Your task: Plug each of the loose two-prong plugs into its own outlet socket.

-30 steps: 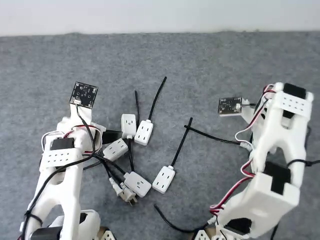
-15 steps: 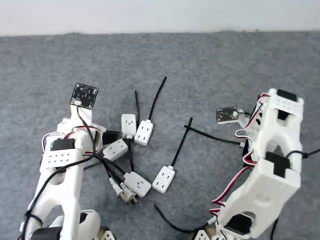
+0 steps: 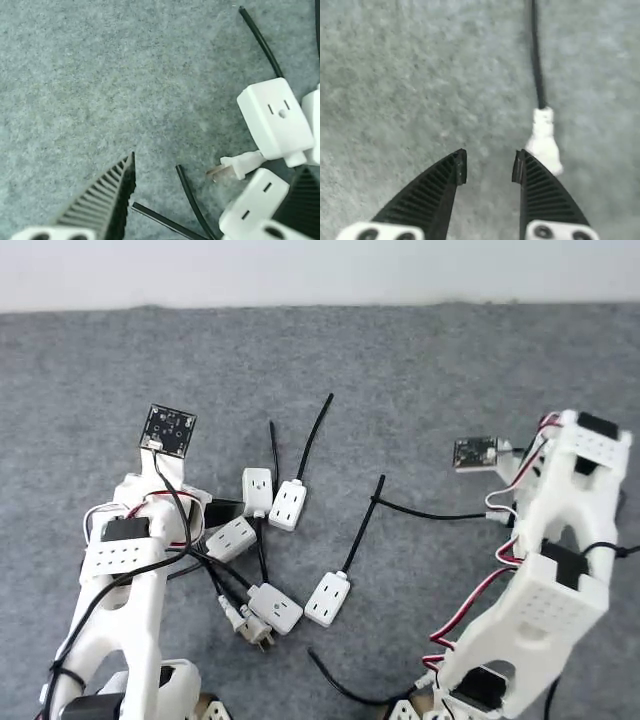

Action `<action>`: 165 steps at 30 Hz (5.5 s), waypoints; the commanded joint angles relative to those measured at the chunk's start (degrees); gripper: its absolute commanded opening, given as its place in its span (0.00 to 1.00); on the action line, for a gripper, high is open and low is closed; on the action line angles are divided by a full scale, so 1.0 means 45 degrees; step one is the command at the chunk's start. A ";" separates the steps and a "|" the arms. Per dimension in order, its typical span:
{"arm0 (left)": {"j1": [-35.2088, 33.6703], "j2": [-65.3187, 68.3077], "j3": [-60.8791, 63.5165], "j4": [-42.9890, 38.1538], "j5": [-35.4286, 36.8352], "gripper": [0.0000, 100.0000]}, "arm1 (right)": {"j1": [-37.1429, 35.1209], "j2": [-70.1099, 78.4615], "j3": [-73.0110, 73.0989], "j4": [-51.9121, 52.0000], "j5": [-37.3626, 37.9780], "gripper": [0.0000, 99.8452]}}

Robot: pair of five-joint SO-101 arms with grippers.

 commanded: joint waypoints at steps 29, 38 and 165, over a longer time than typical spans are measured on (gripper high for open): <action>0.0078 -0.0410 -0.0068 -0.0293 -0.0098 0.44 | -0.0068 0.3448 -0.2462 0.0772 -0.0332 0.21; 0.0078 -0.0410 -0.0049 -0.0313 -0.0098 0.44 | -0.0283 0.3937 -0.2442 0.0733 -0.0352 0.02; 0.3223 -1.7465 0.3819 0.0508 -0.0078 0.44 | -1.6752 -1.6908 0.4884 -0.1709 -1.7680 0.01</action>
